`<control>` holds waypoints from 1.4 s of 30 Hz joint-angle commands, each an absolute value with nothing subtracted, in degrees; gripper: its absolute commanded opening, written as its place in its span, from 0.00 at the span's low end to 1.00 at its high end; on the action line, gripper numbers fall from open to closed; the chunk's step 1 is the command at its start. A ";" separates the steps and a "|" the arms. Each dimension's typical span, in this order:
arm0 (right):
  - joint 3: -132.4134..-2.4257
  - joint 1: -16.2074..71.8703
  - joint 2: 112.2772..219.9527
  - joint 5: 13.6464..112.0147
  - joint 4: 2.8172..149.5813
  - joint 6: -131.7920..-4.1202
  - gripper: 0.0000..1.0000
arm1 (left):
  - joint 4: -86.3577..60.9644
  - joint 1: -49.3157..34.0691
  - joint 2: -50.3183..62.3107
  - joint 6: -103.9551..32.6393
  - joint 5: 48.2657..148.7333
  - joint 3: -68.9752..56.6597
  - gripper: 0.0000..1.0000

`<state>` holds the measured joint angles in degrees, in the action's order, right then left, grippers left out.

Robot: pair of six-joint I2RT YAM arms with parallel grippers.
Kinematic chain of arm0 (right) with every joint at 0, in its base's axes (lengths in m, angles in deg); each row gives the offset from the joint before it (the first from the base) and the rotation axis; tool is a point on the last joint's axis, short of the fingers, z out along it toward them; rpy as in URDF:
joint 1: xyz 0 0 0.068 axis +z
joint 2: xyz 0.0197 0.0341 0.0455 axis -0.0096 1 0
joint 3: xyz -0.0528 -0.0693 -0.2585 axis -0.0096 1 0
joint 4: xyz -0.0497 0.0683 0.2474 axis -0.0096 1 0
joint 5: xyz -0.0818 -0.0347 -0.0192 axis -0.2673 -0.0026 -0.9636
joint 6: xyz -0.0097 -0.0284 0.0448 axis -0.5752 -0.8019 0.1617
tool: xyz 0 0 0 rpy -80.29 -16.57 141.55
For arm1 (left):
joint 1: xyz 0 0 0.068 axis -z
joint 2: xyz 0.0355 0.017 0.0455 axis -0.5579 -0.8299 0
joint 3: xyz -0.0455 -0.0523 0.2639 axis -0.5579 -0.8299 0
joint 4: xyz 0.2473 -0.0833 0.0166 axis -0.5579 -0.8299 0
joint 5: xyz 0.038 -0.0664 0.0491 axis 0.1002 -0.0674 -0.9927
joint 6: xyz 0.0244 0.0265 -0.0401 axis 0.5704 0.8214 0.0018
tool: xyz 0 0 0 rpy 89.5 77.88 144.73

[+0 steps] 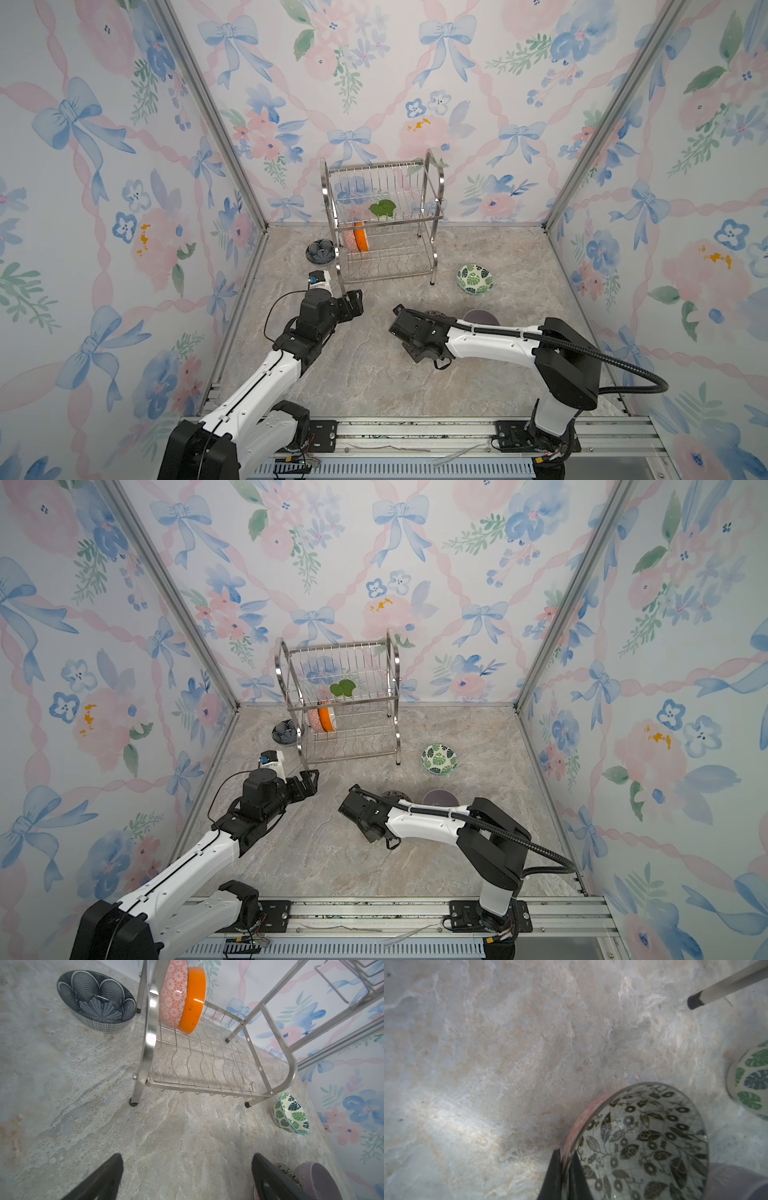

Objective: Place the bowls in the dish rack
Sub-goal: 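Move the right gripper over the black-and-white leaf bowl and lower it, then close the right gripper on the leaf bowl's rim and lift it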

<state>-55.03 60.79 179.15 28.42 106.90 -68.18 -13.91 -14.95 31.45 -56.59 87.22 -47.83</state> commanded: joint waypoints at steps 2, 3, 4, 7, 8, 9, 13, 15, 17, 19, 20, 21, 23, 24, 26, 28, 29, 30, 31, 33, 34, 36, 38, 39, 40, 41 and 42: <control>-57.38 61.23 177.70 29.15 107.49 -69.74 0.00 | -15.50 -17.88 30.46 -58.37 89.42 -44.68 0.98; -57.49 60.99 177.27 29.71 107.18 -69.81 0.00 | -15.54 -18.38 30.03 -58.31 89.72 -44.17 0.98; -57.55 60.82 176.91 30.12 106.97 -69.88 0.00 | -15.51 -18.70 29.51 -58.26 89.95 -43.58 0.98; -57.37 59.58 175.04 32.29 105.52 -69.37 0.00 | -15.00 -19.95 27.53 -58.36 90.34 -42.30 0.98; -57.15 58.86 174.14 33.23 104.76 -69.08 0.00 | -14.83 -20.38 26.48 -58.43 90.36 -41.91 0.97; -56.86 58.14 173.45 34.33 103.91 -68.89 0.00 | -14.67 -20.88 25.38 -58.58 90.36 -41.49 0.97; -55.64 56.04 169.77 37.21 100.24 -68.65 0.00 | -13.12 -21.78 20.85 -57.75 89.91 -39.92 0.97; -54.15 54.99 167.60 39.58 97.03 -68.40 0.00 | -12.81 -22.03 18.18 -57.21 90.14 -38.40 0.96; -52.01 53.64 165.15 42.69 92.88 -67.75 0.00 | -12.78 -21.97 16.13 -56.89 90.11 -36.82 0.94; -49.93 52.06 162.52 46.39 88.28 -66.85 0.00 | -12.94 -22.05 14.59 -56.50 89.97 -34.52 0.93; -48.98 51.22 161.32 47.89 86.06 -66.23 0.00 | -12.96 -22.03 13.88 -56.33 89.62 -33.63 0.93; -48.22 50.37 160.42 49.07 83.79 -65.67 0.00 | -12.99 -22.05 13.25 -56.10 89.19 -33.06 0.92; -47.48 48.57 159.55 51.03 80.23 -64.37 0.00 | -13.13 -22.05 11.88 -55.38 88.67 -31.79 0.90; -47.51 47.39 159.59 52.03 79.03 -63.21 0.00 | -13.26 -22.07 11.21 -55.08 88.19 -31.21 0.90; -48.07 45.27 160.11 54.02 77.33 -61.00 0.00 | -13.23 -22.14 9.73 -54.41 87.80 -30.49 0.88; -48.36 44.01 160.77 55.28 75.35 -59.73 0.00 | -12.98 -22.09 8.66 -53.74 87.57 -30.17 0.86; -48.75 43.75 161.20 55.60 74.59 -59.41 0.00 | -12.73 -22.14 8.21 -53.60 87.29 -30.25 0.85; -49.23 43.41 161.66 55.86 74.04 -59.20 0.00 | -12.46 -22.15 7.94 -53.51 87.01 -30.39 0.84; -49.66 43.31 162.09 56.14 73.74 -58.99 0.00 | -12.23 -22.14 7.71 -53.32 86.76 -30.50 0.83; -50.56 42.98 162.89 56.47 73.23 -58.56 0.00 | -11.91 -22.18 7.12 -52.65 86.23 -30.44 0.80; -50.79 42.91 163.09 56.75 72.76 -58.31 0.00 | -11.88 -22.18 6.92 -52.36 85.92 -30.27 0.80; -50.89 42.81 163.46 57.18 71.41 -57.54 0.00 | -11.57 -22.16 6.22 -51.77 85.22 -29.91 0.77; -51.19 42.83 163.78 57.45 70.91 -57.05 0.00 | -10.76 -22.09 5.49 -51.41 85.19 -29.74 0.75; -51.41 42.81 163.92 57.59 70.84 -56.88 0.00 | -10.19 -22.13 4.87 -51.31 85.33 -29.73 0.74; -51.38 42.78 163.92 57.66 70.68 -56.72 0.00 | -9.54 -22.09 4.26 -50.94 85.74 -29.58 0.73; -51.32 42.78 163.84 57.63 70.48 -56.57 0.00 | -9.13 -22.07 3.49 -50.43 86.20 -29.27 0.71; -51.25 42.68 163.67 57.68 70.38 -56.38 0.00 | -9.05 -22.07 2.56 -50.28 86.23 -28.88 0.68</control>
